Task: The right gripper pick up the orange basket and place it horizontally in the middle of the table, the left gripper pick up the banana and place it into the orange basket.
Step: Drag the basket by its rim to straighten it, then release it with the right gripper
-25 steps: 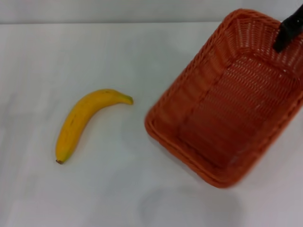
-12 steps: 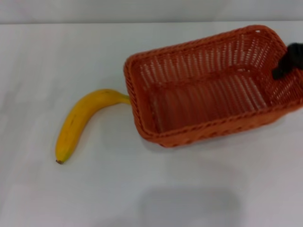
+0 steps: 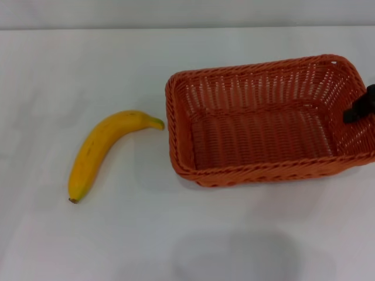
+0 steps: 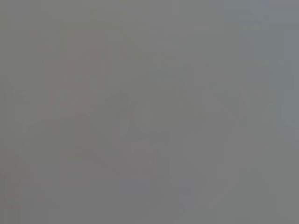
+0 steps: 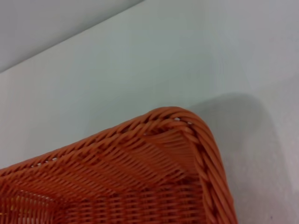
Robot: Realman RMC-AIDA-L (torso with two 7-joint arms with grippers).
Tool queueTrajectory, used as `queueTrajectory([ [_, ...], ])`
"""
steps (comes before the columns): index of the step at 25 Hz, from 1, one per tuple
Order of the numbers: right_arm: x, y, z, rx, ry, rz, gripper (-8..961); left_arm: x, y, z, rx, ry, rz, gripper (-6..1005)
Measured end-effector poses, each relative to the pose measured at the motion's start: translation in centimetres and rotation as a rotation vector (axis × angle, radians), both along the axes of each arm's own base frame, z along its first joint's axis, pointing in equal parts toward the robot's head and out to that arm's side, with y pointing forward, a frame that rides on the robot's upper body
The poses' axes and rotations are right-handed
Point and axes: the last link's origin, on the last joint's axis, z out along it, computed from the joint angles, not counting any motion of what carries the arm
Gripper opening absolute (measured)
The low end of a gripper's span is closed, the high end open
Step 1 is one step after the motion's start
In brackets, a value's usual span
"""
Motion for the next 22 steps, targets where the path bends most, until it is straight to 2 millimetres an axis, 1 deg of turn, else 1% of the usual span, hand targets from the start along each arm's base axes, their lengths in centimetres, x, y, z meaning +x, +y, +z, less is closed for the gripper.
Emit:
queueTrajectory([
  [5,0.5,-0.2,0.0,0.020,0.021,-0.009,206,-0.1,0.6,0.0,-0.014,0.003,0.015,883],
  [13,0.5,-0.5,-0.5,0.015,0.072,-0.003,264,-0.1,1.1,0.1,-0.018,0.005,0.031,882],
  [20,0.4,-0.2,-0.3,0.016,0.088,0.030,315,-0.1,1.3,0.3,-0.015,0.011,0.037,882],
  [22,0.3,-0.1,0.0,0.023,0.093,0.049,392,-0.2,1.2,0.4,-0.016,0.009,0.037,882],
])
